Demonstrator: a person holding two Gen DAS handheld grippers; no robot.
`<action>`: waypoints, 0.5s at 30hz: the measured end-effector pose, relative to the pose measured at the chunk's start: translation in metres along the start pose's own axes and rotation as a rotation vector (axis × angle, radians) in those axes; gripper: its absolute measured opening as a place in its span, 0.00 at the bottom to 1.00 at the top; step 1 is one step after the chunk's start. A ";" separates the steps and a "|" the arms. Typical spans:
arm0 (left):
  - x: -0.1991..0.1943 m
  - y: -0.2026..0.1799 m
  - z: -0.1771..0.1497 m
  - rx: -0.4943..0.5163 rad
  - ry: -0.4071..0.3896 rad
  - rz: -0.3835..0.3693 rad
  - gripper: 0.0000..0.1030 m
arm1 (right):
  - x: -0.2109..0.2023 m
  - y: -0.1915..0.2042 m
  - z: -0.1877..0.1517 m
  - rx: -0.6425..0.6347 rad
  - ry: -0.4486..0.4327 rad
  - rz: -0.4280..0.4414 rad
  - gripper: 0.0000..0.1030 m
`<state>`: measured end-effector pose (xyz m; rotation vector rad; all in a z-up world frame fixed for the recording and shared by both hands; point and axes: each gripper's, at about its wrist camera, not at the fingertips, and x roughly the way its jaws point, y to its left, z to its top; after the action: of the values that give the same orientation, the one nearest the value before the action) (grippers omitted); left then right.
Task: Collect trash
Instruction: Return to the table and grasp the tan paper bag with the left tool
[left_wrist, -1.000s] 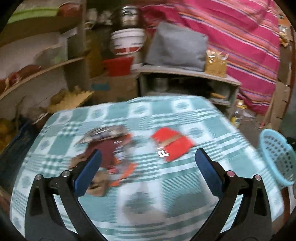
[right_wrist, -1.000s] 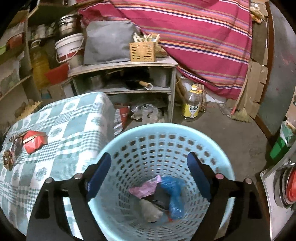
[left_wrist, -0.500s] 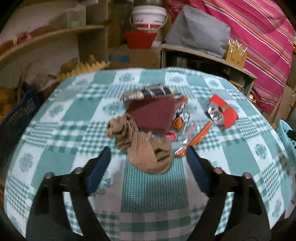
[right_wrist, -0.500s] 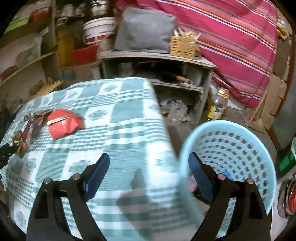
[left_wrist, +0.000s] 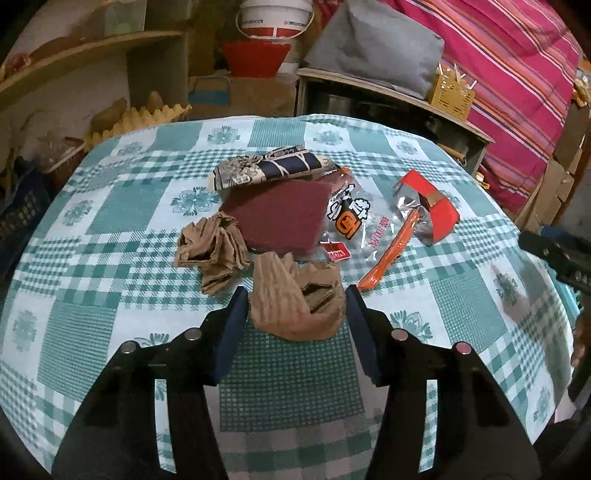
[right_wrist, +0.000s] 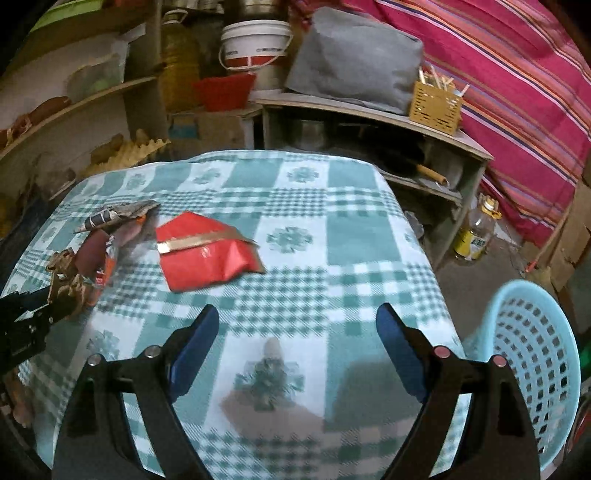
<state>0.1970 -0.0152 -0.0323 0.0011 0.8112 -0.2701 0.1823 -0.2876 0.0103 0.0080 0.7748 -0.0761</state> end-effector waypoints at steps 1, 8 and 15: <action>-0.004 0.000 0.001 0.004 -0.006 0.001 0.51 | 0.002 0.002 0.003 -0.004 0.000 0.002 0.83; -0.037 0.001 0.016 0.004 -0.109 -0.002 0.51 | 0.021 0.012 0.030 -0.018 -0.002 0.028 0.83; -0.029 0.018 0.033 -0.042 -0.128 0.025 0.51 | 0.057 0.034 0.051 -0.025 0.046 0.105 0.83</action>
<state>0.2057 0.0058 0.0095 -0.0456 0.6886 -0.2274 0.2607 -0.2595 0.0061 0.0269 0.8200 0.0338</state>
